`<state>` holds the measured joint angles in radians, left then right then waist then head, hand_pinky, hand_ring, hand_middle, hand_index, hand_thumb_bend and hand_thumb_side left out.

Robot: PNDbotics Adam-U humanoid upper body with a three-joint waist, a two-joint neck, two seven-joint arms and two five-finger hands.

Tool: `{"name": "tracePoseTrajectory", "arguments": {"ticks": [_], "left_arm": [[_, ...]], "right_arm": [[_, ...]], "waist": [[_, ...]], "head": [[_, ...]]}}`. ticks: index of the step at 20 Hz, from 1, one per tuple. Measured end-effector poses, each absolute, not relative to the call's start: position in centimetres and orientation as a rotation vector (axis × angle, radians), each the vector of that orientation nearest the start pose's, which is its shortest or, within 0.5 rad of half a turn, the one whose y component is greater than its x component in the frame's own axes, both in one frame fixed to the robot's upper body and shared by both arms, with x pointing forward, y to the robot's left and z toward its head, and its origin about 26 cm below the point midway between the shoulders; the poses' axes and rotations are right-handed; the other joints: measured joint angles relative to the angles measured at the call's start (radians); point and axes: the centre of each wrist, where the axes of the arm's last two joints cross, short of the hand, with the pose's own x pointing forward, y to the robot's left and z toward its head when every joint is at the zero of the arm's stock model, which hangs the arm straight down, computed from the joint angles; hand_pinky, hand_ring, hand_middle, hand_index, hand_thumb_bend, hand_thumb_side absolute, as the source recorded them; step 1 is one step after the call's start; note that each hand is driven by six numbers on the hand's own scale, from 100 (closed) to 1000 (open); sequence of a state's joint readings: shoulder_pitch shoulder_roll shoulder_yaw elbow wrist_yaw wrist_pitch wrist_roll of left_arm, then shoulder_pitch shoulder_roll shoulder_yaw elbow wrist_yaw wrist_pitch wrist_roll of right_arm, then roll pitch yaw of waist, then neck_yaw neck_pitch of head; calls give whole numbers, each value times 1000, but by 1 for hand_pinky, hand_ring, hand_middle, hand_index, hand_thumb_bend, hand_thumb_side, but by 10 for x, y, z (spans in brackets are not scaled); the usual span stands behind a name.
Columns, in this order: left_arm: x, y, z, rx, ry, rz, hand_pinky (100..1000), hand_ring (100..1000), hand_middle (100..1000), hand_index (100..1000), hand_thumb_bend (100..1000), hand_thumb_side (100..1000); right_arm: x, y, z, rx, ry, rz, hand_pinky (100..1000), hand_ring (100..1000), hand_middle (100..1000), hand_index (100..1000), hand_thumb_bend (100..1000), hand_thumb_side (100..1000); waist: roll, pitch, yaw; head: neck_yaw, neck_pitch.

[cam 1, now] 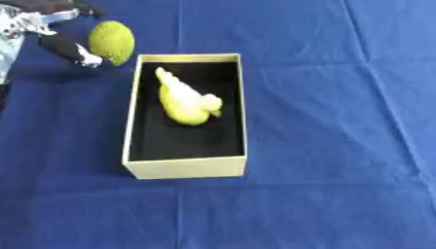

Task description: Pick up objects on the table and place them in the box.

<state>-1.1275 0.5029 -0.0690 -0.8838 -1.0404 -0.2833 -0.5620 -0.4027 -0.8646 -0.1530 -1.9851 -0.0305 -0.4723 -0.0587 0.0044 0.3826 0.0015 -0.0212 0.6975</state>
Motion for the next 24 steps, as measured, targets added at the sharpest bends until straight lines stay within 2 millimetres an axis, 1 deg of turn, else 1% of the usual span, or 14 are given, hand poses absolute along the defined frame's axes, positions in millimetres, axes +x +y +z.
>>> {"name": "tracePoseTrajectory", "arguments": {"ticks": [2,4,8,11,14,16,17,18,19,20,22,24], "left_arm": [[489,289,289,1045,-1312,-1623,939,948,880,983,535,573],[490,286,288,1081,-1325,-1604,934,944,870,977,538,552],[492,282,285,1144,-1340,-1585,934,946,871,973,542,539],[494,282,279,1154,-1315,-1589,924,937,861,963,509,536],[495,283,275,1142,-1307,-1580,896,910,832,930,443,495],[496,283,273,1135,-1297,-1573,860,874,798,901,312,395],[497,284,272,1133,-1293,-1566,852,865,789,894,279,370],[497,285,271,1131,-1288,-1562,834,848,773,881,221,324],[497,285,271,1130,-1286,-1559,827,839,765,876,183,313],[497,285,271,1126,-1287,-1556,820,833,759,872,159,315],[497,283,270,1106,-1303,-1549,814,827,755,869,104,288],[497,280,272,1083,-1327,-1542,811,824,754,869,100,272]], "right_arm": [[283,-345,318,671,3066,-1032,871,822,595,777,100,294],[283,-344,317,667,3072,-1040,871,820,592,774,100,304],[284,-343,316,655,3083,-1052,872,819,590,772,100,316],[284,-343,315,651,3085,-1056,872,819,590,772,100,326],[285,-343,314,644,3094,-1052,873,818,589,771,100,341],[285,-343,314,642,3097,-1053,873,818,588,771,100,344],[285,-343,314,642,3098,-1054,873,818,588,771,100,347],[285,-343,314,642,3099,-1055,873,818,588,771,100,348],[285,-343,314,642,3100,-1056,873,818,588,772,100,350],[285,-343,314,642,3102,-1058,874,818,587,773,100,356],[285,-343,312,643,3108,-1061,874,818,586,774,100,369],[285,-343,311,642,3115,-1060,875,818,585,775,100,374]], "waist": [[1,3,-1],[4,7,-3],[6,11,-9],[6,12,-11],[7,13,-13],[7,13,-14],[6,13,-14],[6,13,-14],[6,13,-14],[6,13,-14],[6,13,-14],[6,13,-14]], "head": [[1,-4],[1,-4],[6,-5],[8,-11],[9,-12],[9,-12],[9,-12],[9,-12],[9,-12],[9,-12],[9,-12],[9,-12]]}}
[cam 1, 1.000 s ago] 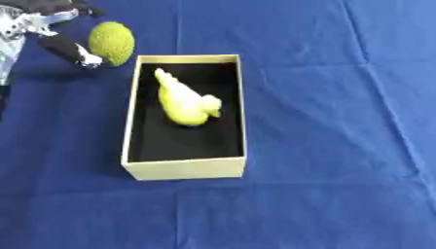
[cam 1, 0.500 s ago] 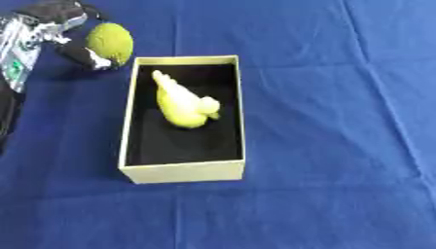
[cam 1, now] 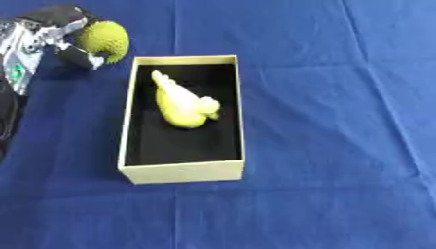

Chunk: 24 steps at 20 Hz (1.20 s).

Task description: Pick up objects on the table and place them in the box.

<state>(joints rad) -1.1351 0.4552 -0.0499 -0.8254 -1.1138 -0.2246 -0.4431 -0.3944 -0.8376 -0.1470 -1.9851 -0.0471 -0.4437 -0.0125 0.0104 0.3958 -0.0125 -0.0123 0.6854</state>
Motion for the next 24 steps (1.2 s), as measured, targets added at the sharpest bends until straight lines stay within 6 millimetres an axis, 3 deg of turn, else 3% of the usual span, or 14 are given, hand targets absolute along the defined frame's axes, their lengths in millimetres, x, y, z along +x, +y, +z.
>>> {"name": "tracePoseTrajectory", "arguments": {"ticks": [6,7,12,18,24], "left_arm": [[493,275,282,1042,-1391,-1518,762,784,716,841,100,196],[492,274,285,1038,-1406,-1513,712,745,678,814,100,153],[478,264,313,1090,-1554,-1448,614,649,599,762,100,209],[435,246,351,1155,-1842,-1461,599,610,571,741,100,258],[379,222,359,1069,-2112,-1570,602,579,559,734,100,259]], "right_arm": [[285,-343,308,649,3133,-1067,875,817,579,775,100,385],[285,-343,308,650,3136,-1064,875,817,575,775,100,386],[285,-344,306,657,3149,-1061,875,816,571,775,100,380],[284,-346,305,670,3155,-1044,874,816,571,775,100,362],[284,-347,306,673,3149,-1024,873,816,573,775,100,349]], "waist": [[1,0,1],[1,0,1],[4,0,7],[6,-2,18],[6,-3,21]], "head": [[-1,0],[-1,0],[-8,2],[-21,9],[-32,10]]}}
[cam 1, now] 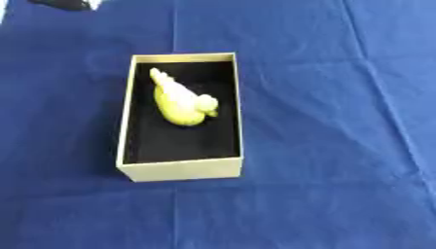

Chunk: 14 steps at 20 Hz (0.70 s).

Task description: Pick up objects on the table and place them in the box.

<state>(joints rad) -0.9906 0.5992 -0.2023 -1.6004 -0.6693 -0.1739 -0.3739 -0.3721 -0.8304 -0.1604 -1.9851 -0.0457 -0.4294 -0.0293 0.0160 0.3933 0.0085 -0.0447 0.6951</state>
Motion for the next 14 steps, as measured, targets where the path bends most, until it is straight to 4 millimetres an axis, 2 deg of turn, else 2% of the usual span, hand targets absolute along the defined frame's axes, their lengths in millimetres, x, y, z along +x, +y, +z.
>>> {"name": "tracePoseTrajectory", "arguments": {"ticks": [7,12,13,14], "left_arm": [[325,200,338,-1014,2454,1931,585,558,551,728,100,223],[305,195,329,-937,2425,1980,571,537,535,714,100,240],[303,195,327,-928,2431,1991,570,536,535,714,100,126],[303,195,325,-922,2436,2003,567,533,534,712,100,252]], "right_arm": [[284,-346,308,670,3145,-1020,874,816,573,775,100,355],[284,-346,308,667,3142,-1024,874,816,572,775,100,359],[284,-346,309,666,3141,-1023,874,816,572,774,100,353],[284,-346,309,666,3140,-1023,874,816,572,774,100,364]], "waist": [[-1,-5,0],[-6,-5,2],[-6,-5,3],[-6,-5,4]], "head": [[-3,-1],[-3,0],[-3,0],[-3,0]]}}
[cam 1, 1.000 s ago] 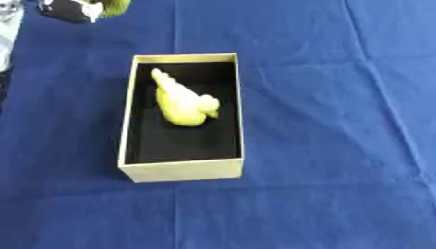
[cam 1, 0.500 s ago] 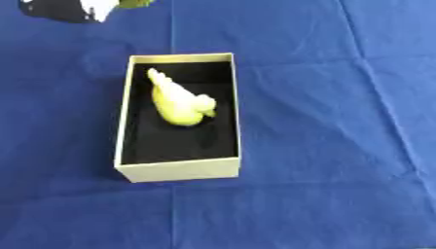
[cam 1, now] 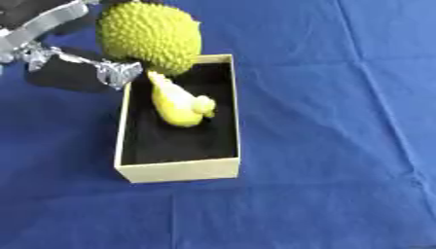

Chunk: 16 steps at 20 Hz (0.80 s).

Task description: Pick up objects on the table and place them in the box.

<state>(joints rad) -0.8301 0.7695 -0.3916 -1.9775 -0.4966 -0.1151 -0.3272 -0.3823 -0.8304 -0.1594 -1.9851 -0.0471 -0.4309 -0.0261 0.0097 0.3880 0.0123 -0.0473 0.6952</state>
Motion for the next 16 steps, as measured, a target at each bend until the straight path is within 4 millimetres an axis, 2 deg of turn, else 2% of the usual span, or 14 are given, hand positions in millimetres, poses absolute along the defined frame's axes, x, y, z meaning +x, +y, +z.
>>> {"name": "tracePoseTrajectory", "arguments": {"ticks": [6,10,16], "left_arm": [[305,195,310,-871,2460,2126,557,528,534,710,100,262],[310,190,298,-813,2433,2234,574,544,552,724,100,226],[320,182,286,-767,2370,2330,651,618,615,777,100,150]], "right_arm": [[284,-345,309,662,3139,-1025,875,816,572,774,100,376],[284,-345,308,660,3138,-1028,876,816,571,774,100,396],[285,-345,306,652,3150,-1026,877,815,570,774,100,420]], "waist": [[-5,4,-2],[-6,6,-5],[-6,6,-6]], "head": [[3,8],[5,9],[9,9]]}}
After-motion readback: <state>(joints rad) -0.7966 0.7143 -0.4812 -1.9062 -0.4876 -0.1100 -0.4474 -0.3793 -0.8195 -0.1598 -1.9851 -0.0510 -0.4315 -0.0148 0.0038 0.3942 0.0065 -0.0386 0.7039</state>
